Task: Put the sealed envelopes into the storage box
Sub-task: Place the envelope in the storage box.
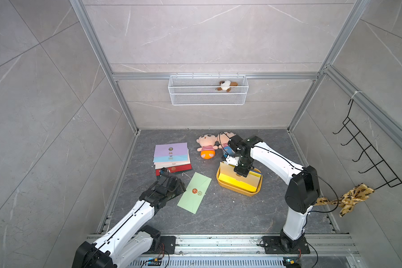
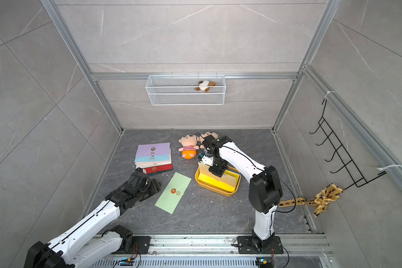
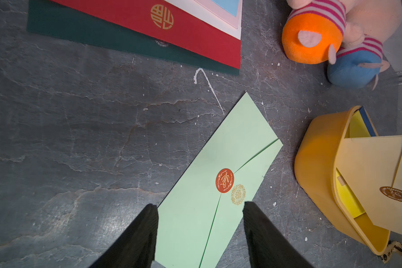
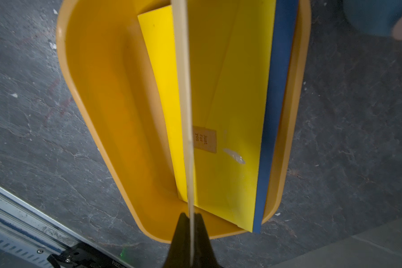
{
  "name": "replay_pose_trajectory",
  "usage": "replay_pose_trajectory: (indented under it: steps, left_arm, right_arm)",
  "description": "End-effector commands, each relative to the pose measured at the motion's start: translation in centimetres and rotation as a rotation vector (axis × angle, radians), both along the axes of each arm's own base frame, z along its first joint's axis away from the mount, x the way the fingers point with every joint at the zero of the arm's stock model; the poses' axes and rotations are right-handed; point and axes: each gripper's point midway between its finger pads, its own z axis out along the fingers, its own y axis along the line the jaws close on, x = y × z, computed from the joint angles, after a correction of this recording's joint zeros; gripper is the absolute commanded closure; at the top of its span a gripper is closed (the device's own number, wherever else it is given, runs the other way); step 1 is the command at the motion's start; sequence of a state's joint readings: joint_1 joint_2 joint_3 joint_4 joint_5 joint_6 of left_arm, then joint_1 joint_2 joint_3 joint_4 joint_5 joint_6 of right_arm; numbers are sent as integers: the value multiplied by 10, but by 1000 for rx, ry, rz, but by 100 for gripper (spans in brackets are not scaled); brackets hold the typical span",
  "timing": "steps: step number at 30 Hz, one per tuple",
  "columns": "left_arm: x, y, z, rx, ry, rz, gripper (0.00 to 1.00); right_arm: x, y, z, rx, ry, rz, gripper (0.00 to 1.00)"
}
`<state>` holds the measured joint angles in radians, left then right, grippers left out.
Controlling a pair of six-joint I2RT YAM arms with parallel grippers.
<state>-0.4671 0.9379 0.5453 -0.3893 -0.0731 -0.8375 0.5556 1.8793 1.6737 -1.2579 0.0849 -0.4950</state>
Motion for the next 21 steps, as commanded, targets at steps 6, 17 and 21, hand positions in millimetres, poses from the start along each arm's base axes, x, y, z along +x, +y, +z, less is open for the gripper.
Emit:
replay_pose_trajectory:
  steps: [6,17,21]
  left_arm:
    - [0,-4,4,-1,-13,-24,36]
    - [5,-5,2,7,-17,-27,35]
    - [14,-11,-4,19,-10,-47,35]
  right_arm:
    - [10,-2,-4,-15,-25,-14,78]
    - [35,10,83,221,-321,-302,60]
    - [16,35,96,552,-305,-567,60]
